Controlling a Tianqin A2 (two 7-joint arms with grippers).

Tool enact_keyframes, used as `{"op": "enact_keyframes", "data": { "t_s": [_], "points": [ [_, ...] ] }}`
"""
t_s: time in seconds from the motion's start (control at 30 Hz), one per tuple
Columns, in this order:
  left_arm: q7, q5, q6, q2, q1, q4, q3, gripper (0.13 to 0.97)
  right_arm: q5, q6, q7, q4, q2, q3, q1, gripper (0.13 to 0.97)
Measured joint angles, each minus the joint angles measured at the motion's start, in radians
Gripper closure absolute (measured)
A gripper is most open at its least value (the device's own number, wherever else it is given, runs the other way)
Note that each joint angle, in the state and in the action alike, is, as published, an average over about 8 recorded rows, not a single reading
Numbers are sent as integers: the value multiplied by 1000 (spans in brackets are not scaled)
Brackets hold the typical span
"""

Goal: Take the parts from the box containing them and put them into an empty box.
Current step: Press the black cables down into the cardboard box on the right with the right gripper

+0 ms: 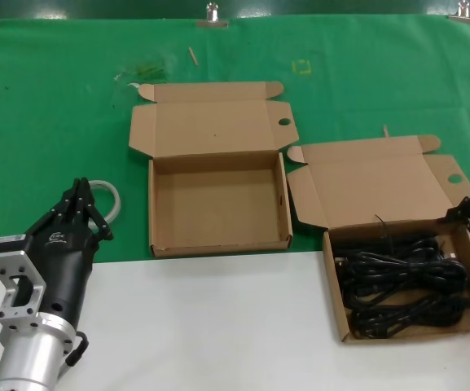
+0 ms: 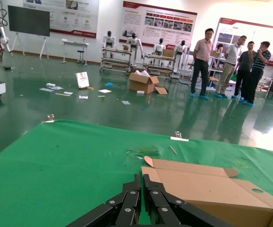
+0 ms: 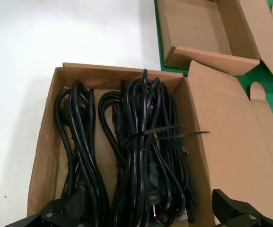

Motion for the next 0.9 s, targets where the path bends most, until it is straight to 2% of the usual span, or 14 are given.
{"op": "enact_keyframes", "data": {
  "t_s": [0.3, 0.6, 0.87, 0.9],
  "points": [
    [0, 0, 0, 0, 0, 0, 0, 941, 2, -4, 11, 15, -6, 3, -7, 191],
    [0, 0, 0, 0, 0, 0, 0, 941, 1, -10, 27, 27, -8, 7, 0, 315],
    [0, 0, 0, 0, 0, 0, 0, 941, -2, -11, 38, 42, -6, 8, 5, 504],
    [0, 0, 0, 0, 0, 0, 0, 941, -2, -12, 39, 44, -6, 8, 4, 504]
  ]
}}
